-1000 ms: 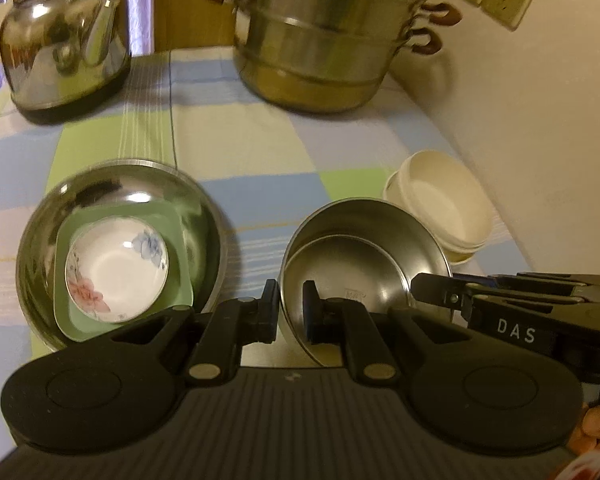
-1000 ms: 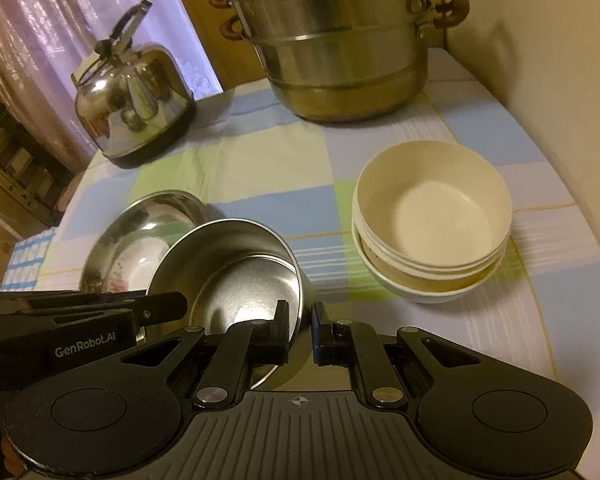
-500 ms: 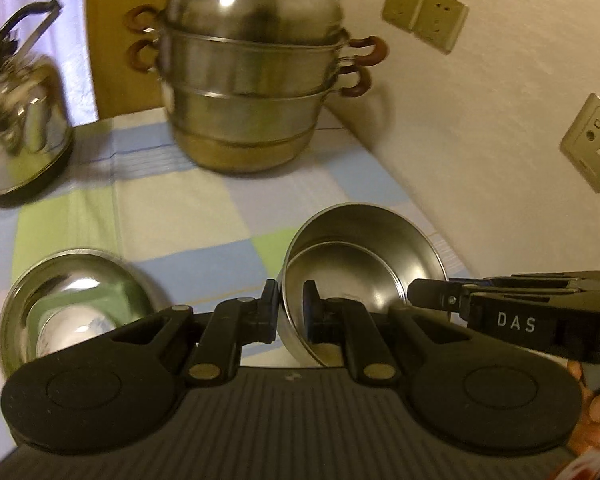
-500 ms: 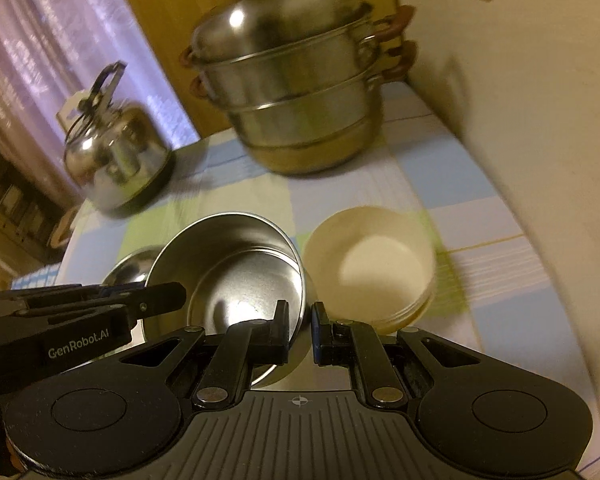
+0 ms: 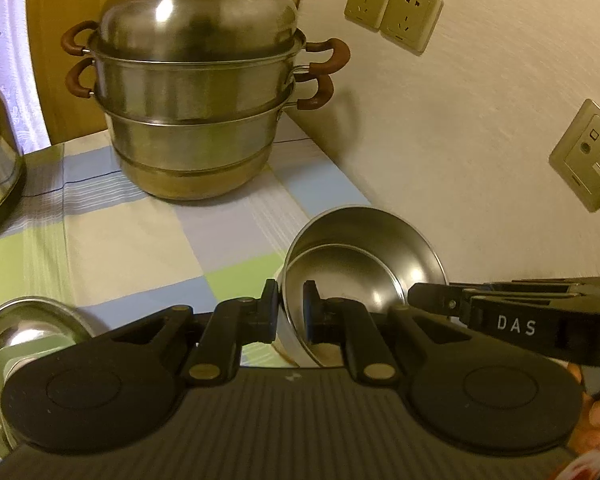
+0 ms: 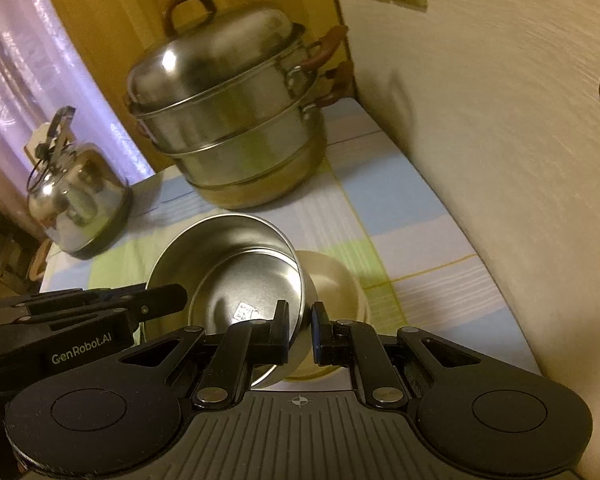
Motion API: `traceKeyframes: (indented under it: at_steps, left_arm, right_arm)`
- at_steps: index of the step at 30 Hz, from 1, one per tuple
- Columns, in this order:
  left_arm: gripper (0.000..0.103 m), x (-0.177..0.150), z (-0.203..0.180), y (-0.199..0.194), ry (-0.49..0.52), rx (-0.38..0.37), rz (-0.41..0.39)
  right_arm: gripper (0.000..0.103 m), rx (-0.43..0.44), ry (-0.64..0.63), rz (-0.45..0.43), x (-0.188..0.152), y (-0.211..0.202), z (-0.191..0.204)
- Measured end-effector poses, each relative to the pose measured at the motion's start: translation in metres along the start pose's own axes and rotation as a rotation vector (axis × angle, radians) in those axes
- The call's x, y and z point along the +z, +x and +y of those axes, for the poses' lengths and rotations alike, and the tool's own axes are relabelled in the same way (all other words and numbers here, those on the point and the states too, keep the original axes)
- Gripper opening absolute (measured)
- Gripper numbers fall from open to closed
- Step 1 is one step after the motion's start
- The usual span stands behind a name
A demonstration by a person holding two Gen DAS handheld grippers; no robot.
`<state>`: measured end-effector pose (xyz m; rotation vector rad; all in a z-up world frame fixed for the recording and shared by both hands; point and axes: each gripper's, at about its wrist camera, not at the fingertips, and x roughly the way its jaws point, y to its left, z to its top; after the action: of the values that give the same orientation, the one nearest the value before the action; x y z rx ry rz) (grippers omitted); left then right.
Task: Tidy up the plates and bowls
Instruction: 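Lower the held small steel bowl into the cream bowl stack with both grippers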
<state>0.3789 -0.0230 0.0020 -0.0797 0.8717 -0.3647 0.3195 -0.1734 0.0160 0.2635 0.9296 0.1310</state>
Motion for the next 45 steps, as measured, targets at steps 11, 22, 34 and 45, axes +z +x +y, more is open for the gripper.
traceKeyframes:
  at_steps: [11, 22, 34, 45]
  left_arm:
    - [0.011, 0.008, -0.004, 0.024, 0.008, -0.013, 0.032]
    - [0.011, 0.007, -0.002, 0.04, 0.009, -0.011, 0.062]
    - [0.011, 0.006, 0.002, 0.052, -0.001, -0.008, 0.09]
    - [0.011, 0.004, 0.004, 0.06, -0.006, -0.006, 0.11]
  right_arm:
    - [0.01, -0.022, 0.039, 0.022, 0.009, 0.017, -0.016]
    - [0.01, -0.028, 0.061, 0.045, 0.009, 0.035, -0.024]
    - [0.01, -0.036, 0.065, 0.07, 0.01, 0.048, -0.026]
    - [0.01, -0.04, 0.069, 0.095, 0.011, 0.058, -0.029]
